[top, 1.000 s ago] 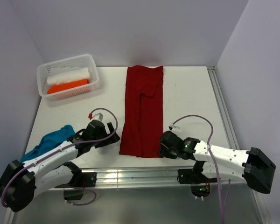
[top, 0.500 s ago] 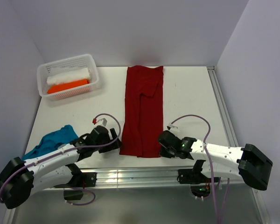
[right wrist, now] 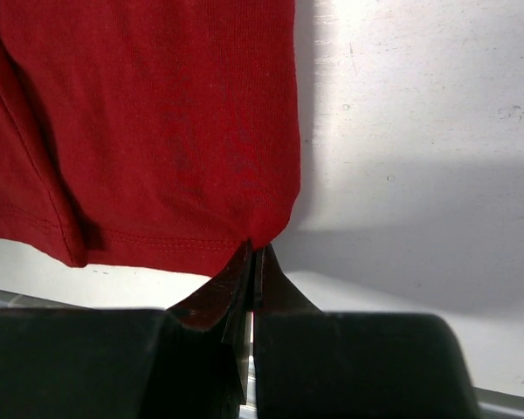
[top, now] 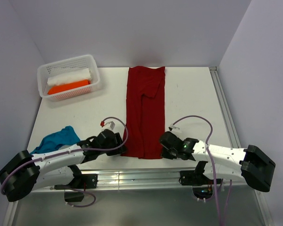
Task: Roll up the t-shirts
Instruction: Roll the tshirt
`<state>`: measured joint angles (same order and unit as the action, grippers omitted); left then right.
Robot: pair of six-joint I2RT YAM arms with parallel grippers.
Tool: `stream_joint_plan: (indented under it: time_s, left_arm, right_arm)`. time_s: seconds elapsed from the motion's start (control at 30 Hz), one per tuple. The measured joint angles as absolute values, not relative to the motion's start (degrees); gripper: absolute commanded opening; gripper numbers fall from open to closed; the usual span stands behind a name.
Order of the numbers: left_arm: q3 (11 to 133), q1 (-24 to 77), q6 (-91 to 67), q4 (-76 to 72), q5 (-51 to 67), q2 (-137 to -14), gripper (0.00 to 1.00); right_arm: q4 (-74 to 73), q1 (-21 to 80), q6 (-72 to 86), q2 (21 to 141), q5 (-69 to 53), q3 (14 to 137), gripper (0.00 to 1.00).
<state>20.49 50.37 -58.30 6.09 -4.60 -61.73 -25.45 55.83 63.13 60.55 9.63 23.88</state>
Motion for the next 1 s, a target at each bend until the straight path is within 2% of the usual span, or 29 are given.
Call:
stream_joint_plan:
  time_s: [0.1, 0.13, 0.3, 0.4, 0.43, 0.47, 1.0]
  left_arm:
    - [21.1, 52.4, -58.8, 5.7, -5.2, -63.1, 0.55]
    - [21.4, 52.9, -59.2, 5.6, -5.5, -63.6, 0.52]
    - [22.9, 54.5, -60.0, 5.0, -6.6, -67.4, 0.18]
    - [23.7, 55.3, -59.8, 5.2, -7.0, -68.9, 0.11]
    - [24.0, 55.6, -59.7, 5.4, -7.2, -69.1, 0.04]
    - [24.3, 56.0, -59.7, 5.8, -7.4, -69.3, 0.01]
    - [34.2, 56.8, -58.4, 20.1, -6.9, -69.5, 0.00]
  right_arm:
    - [-25.8, 55.8, 63.0, 60.6, 9.6, 24.2, 0.00]
    - [-25.8, 55.8, 63.0, 60.7, 9.6, 24.2, 0.00]
    - [-26.5, 55.8, 62.5, 60.8, 9.6, 24.8, 0.00]
    - [-26.9, 55.8, 62.1, 60.8, 9.6, 25.4, 0.00]
    - [-27.1, 55.8, 61.9, 60.8, 9.6, 25.6, 0.00]
    - [-27.4, 55.8, 61.6, 60.7, 9.5, 25.8, 0.00]
    - [-34.0, 55.1, 56.9, 58.2, 9.5, 33.3, 0.00]
